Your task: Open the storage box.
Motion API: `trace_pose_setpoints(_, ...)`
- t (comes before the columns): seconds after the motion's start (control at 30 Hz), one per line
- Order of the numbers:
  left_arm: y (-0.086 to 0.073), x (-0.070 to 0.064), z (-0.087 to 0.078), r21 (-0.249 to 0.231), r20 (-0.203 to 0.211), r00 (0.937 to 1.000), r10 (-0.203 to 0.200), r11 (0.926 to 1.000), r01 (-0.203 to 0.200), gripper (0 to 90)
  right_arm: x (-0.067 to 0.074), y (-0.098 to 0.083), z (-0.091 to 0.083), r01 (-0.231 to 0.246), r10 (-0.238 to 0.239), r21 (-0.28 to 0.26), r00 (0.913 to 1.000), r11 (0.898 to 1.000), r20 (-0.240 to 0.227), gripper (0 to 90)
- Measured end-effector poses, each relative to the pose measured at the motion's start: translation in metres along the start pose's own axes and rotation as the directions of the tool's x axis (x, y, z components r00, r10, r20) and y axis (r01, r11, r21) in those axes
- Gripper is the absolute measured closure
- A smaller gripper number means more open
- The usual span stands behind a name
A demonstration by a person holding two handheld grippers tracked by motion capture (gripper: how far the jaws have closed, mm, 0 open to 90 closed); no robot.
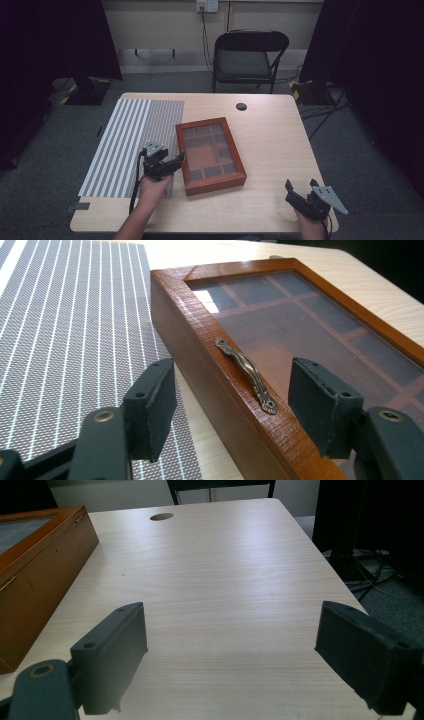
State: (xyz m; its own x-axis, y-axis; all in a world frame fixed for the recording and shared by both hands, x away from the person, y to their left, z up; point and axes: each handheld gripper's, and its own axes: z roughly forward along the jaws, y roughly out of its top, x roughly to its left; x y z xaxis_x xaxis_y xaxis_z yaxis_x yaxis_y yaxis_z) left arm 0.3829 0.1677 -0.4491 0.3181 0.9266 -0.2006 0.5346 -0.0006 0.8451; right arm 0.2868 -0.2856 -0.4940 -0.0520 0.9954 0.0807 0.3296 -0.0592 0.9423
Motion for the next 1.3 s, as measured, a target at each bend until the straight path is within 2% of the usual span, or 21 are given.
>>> trace_pose_setpoints(0.1,0.001,-0.010,0.007,0.011,-0.032,0.9982,0.050,0.9987,-0.049,37.3,0.000,0.000,0.000,-0.001,0.001,-0.001,1.0000,1.000,-0.002,12.3)
trace_pose_setpoints(0.13,0.001,-0.010,0.007,0.011,-0.032,0.9982,0.050,0.9987,-0.049,38.2,0.000,0.000,0.000,-0.001,0.001,-0.001,1.0000,1.000,-0.002,12.3)
trace_pose_setpoints(0.17,0.002,-0.013,0.008,0.011,-0.043,0.9969,0.066,0.9978,-0.065,38.2,0.000,0.000,0.000,-0.002,0.002,0.001,1.0000,1.000,-0.004,12.3)
trace_pose_setpoints(0.2,0.003,-0.019,0.011,0.010,-0.066,0.9939,0.089,0.9960,-0.088,40.1,-0.001,0.000,0.000,-0.001,0.001,-0.001,1.0000,1.000,-0.005,12.3)
trace_pose_setpoints(0.23,0.003,-0.019,0.011,0.010,-0.066,0.9939,0.089,0.9960,-0.088,40.9,-0.001,0.000,0.000,-0.001,0.001,-0.001,1.0000,1.000,-0.005,12.3)
trace_pose_setpoints(0.33,0.006,-0.028,0.015,0.011,-0.115,0.9863,0.118,0.9930,-0.118,44.4,-0.001,0.000,0.000,-0.001,0.001,-0.003,0.9999,1.000,-0.010,12.3)
trace_pose_setpoints(0.37,0.006,-0.030,0.016,0.000,-0.119,0.9870,0.109,0.9940,-0.110,46.2,-0.001,0.000,-0.001,-0.002,0.002,-0.002,0.9999,1.000,-0.011,12.3)
trace_pose_setpoints(0.57,0.004,-0.032,0.022,0.032,-0.147,0.9829,0.111,0.9937,-0.107,53.0,-0.001,0.000,-0.001,-0.007,0.007,-0.005,0.9999,1.000,-0.015,12.3)
trace_pose_setpoints(0.67,0.003,-0.034,0.023,0.031,-0.147,0.9834,0.106,0.9943,-0.102,57.2,-0.002,0.000,-0.001,-0.007,0.006,-0.006,0.9998,1.000,-0.020,12.3)
trace_pose_setpoints(0.73,0.003,-0.036,0.024,0.033,-0.159,0.9805,0.116,0.9931,-0.112,58.2,-0.002,0.000,-0.001,-0.006,0.006,-0.005,0.9998,1.000,-0.021,12.2)
trace_pose_setpoints(0.77,0.003,-0.037,0.025,0.040,-0.156,0.9814,0.112,0.9934,-0.107,59.7,-0.002,0.000,-0.001,-0.005,0.005,-0.004,0.9998,1.000,-0.021,12.3)
trace_pose_setpoints(0.83,0.002,-0.038,0.028,0.051,-0.179,0.9766,0.120,0.9924,-0.112,61.7,-0.002,0.000,-0.001,-0.004,0.004,-0.003,0.9997,1.000,-0.022,12.3)
trace_pose_setpoints(0.9,0.002,-0.038,0.028,0.058,-0.185,0.9765,0.110,0.9932,-0.101,63.0,-0.002,0.000,-0.001,-0.006,0.006,-0.003,0.9997,1.000,-0.023,12.3)
trace_pose_setpoints(0.93,0.002,-0.037,0.029,0.052,-0.182,0.9787,0.096,0.9948,-0.088,63.4,-0.002,0.000,-0.001,-0.005,0.005,-0.003,0.9997,1.000,-0.025,12.3)
trace_pose_setpoints(0.97,0.003,-0.037,0.028,0.059,-0.190,0.9762,0.105,0.9937,-0.095,63.4,-0.002,0.000,-0.001,-0.005,0.005,-0.003,0.9997,1.000,-0.025,12.3)
trace_pose_setpoints(1.0,0.003,-0.039,0.029,0.051,-0.191,0.9770,0.095,0.9949,-0.087,64.4,-0.002,0.000,-0.001,-0.005,0.005,-0.003,0.9997,1.000,-0.024,12.3)
trace_pose_setpoints(1.03,0.003,-0.040,0.028,0.043,-0.199,0.9751,0.097,0.9950,-0.090,66.3,-0.002,0.000,-0.001,-0.004,0.004,-0.003,0.9997,1.000,-0.024,12.3)
trace_pose_setpoints(1.07,0.003,-0.042,0.026,0.037,-0.210,0.9694,0.127,0.9918,-0.122,71.8,-0.002,0.000,-0.001,-0.004,0.004,-0.004,0.9997,1.000,-0.024,12.2)
trace_pose_setpoints(1.23,0.003,-0.040,0.028,0.040,-0.198,0.9742,0.108,0.9940,-0.102,75.6,-0.002,0.000,-0.001,-0.003,0.003,-0.006,0.9996,1.000,-0.028,12.3)
trace_pose_setpoints(1.3,0.004,-0.042,0.028,0.048,-0.215,0.9700,0.113,0.9933,-0.106,77.5,-0.002,0.000,-0.001,-0.002,0.002,-0.006,0.9996,1.000,-0.030,12.3)
